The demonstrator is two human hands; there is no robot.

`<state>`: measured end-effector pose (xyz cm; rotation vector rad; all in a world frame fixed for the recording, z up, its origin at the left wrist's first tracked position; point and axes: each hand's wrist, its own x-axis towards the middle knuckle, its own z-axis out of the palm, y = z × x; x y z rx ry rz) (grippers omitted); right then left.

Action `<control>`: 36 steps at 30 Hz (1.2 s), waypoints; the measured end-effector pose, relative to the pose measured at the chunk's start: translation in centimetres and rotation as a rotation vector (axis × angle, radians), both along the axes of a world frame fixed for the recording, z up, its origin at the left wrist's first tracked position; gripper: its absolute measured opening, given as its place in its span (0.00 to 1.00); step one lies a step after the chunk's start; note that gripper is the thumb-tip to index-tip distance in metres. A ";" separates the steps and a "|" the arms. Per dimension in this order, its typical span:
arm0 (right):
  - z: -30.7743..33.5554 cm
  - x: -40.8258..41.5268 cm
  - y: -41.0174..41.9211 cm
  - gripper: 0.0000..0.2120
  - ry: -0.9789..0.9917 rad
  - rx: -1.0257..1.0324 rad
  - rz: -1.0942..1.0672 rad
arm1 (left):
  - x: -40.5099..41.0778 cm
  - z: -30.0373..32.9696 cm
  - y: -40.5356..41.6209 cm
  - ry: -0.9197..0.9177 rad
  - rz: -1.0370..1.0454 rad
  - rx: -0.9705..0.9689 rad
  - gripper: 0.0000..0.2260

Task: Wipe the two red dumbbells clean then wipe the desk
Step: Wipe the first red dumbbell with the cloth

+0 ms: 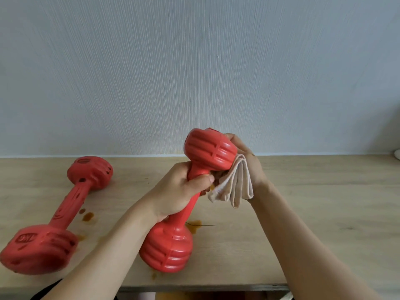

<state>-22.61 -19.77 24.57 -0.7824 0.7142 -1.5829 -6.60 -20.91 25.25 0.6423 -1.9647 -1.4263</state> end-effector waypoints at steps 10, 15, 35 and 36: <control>0.3 1.7 0.1 0.06 0.462 0.039 -0.477 | 0.5 -0.1 -1.2 -0.223 0.434 -0.263 0.12; 0.9 5.0 1.8 0.02 0.978 -0.263 -0.792 | 1.0 0.1 -1.2 -0.129 0.427 -0.196 0.14; 1.9 3.7 1.6 0.05 1.142 -0.418 -0.808 | -0.9 -0.7 0.3 0.023 0.387 0.085 0.14; 2.1 3.1 1.3 0.05 1.089 -0.344 -0.776 | -0.9 -0.7 0.4 0.009 0.368 0.065 0.14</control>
